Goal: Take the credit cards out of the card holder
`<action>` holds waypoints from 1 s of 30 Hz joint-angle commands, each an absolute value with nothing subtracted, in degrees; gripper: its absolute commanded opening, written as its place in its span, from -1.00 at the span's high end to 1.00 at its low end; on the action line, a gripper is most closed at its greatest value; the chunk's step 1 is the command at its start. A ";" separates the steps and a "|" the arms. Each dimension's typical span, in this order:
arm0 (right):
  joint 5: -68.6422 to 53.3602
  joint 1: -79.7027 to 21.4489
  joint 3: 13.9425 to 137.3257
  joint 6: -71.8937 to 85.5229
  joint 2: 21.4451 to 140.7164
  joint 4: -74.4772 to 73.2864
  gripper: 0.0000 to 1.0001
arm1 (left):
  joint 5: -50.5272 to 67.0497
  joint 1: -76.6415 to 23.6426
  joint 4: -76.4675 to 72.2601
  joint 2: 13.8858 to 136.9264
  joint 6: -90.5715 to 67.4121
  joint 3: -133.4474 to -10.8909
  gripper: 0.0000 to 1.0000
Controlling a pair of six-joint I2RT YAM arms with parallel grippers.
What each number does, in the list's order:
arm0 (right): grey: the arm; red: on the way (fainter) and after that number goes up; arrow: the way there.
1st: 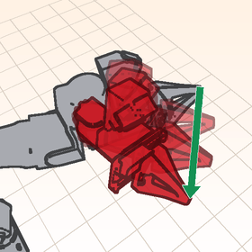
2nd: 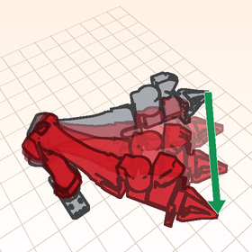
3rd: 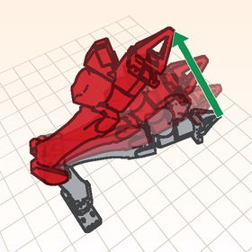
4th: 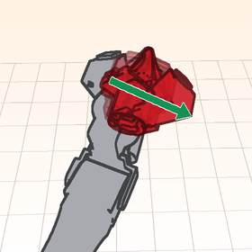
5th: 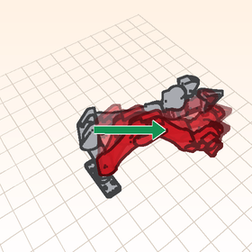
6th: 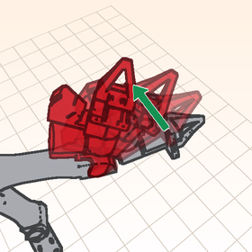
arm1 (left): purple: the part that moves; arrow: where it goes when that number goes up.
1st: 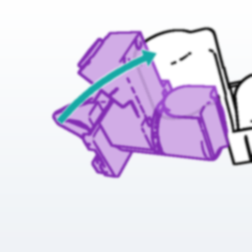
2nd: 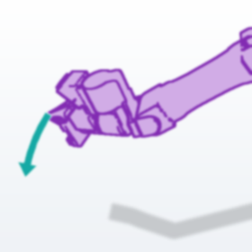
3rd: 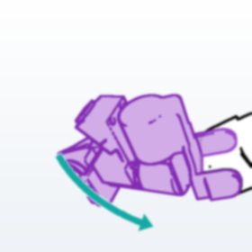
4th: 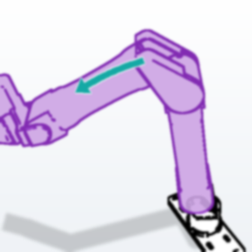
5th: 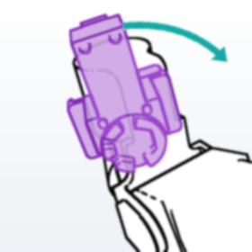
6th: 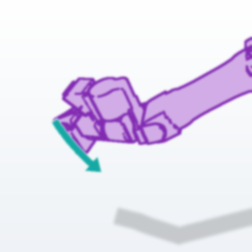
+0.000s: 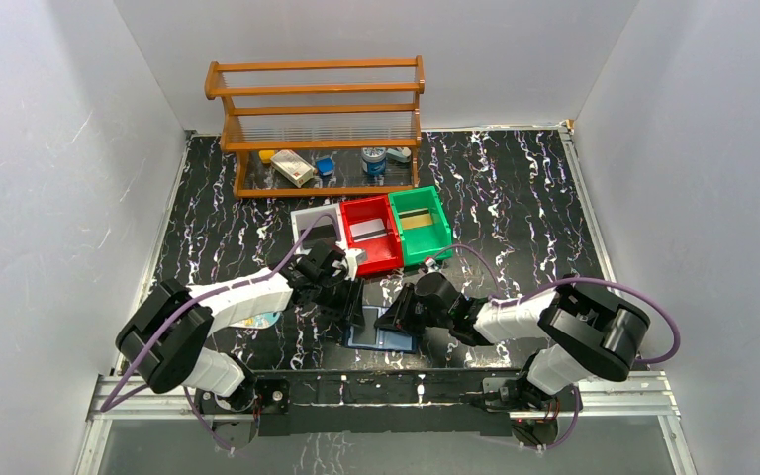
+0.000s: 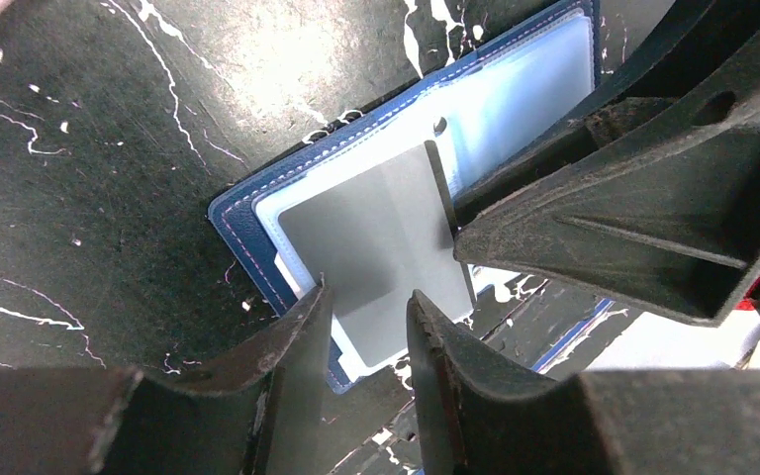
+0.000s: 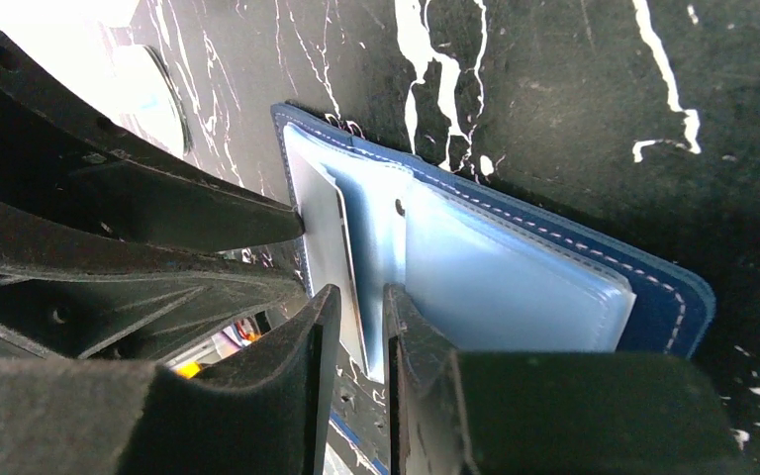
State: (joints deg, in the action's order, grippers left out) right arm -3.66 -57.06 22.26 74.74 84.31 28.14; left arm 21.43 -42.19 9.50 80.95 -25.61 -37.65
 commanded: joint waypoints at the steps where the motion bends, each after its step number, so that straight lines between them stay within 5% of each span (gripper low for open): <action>1: -4.79 -56.95 22.13 74.20 82.57 31.30 0.38 | 20.02 -42.54 12.07 81.92 -25.00 -38.31 0.34; 12: -7.51 -56.95 23.12 74.00 86.87 34.88 0.43 | 20.04 -43.12 12.48 83.23 -25.13 -38.02 0.40; 16: -7.56 -56.68 20.75 74.71 85.97 38.96 0.59 | 19.72 -43.13 12.48 83.32 -25.14 -37.80 0.44; 26: -9.73 -55.39 15.37 77.62 87.31 48.40 0.47 | 18.73 -43.41 12.61 84.41 -25.11 -37.98 0.48; 30: -10.44 -55.09 14.51 78.21 88.25 51.23 0.61 | 18.37 -43.51 12.90 84.47 -25.14 -38.11 0.49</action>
